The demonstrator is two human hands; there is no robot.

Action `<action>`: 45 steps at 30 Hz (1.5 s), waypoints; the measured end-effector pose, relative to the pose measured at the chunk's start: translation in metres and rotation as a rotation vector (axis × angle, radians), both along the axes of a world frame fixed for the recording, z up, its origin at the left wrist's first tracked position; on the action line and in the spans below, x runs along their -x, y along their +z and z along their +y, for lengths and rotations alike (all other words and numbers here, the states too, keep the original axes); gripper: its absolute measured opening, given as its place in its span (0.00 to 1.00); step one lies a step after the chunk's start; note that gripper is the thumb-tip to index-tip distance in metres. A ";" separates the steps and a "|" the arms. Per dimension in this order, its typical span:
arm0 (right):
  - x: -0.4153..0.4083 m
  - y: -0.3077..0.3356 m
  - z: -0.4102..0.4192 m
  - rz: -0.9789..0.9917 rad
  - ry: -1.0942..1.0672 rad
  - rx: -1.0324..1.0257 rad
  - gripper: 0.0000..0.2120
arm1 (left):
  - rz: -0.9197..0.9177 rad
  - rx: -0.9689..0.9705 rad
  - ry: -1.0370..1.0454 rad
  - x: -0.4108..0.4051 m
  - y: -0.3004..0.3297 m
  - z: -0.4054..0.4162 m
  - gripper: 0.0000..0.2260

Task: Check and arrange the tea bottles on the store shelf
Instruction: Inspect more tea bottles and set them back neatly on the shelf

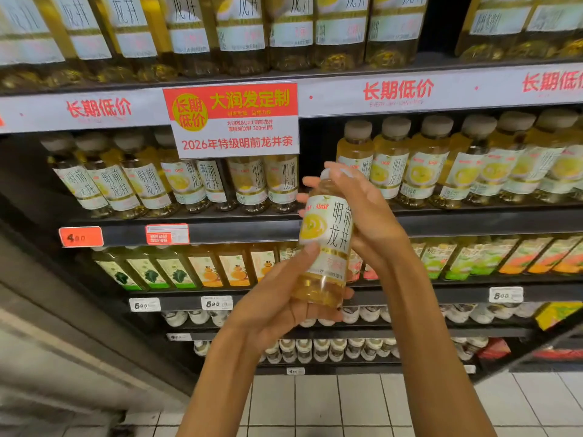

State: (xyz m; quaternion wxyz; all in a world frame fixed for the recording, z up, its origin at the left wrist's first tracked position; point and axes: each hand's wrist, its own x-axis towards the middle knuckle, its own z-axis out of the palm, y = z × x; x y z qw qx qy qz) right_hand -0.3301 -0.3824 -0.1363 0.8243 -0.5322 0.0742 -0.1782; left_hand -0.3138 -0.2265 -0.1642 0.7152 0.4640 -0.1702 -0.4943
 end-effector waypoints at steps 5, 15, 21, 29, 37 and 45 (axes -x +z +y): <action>0.012 0.003 0.000 -0.038 0.070 0.351 0.21 | -0.322 -0.063 0.116 -0.001 -0.010 -0.007 0.20; 0.038 0.021 -0.008 -0.386 0.223 0.475 0.29 | -0.508 0.147 0.136 -0.010 -0.008 -0.012 0.25; 0.044 0.026 -0.009 -0.454 0.221 0.452 0.28 | -0.499 0.191 0.141 -0.011 -0.004 -0.016 0.30; 0.030 0.026 -0.005 -0.263 -0.006 0.115 0.13 | -0.408 0.028 0.072 0.000 -0.007 -0.013 0.22; 0.024 0.020 -0.008 -0.090 0.029 0.201 0.22 | -0.530 -0.080 0.187 0.016 -0.013 -0.025 0.22; 0.020 0.016 -0.005 -0.100 -0.062 0.160 0.15 | -0.469 -0.046 0.161 0.006 -0.015 -0.019 0.23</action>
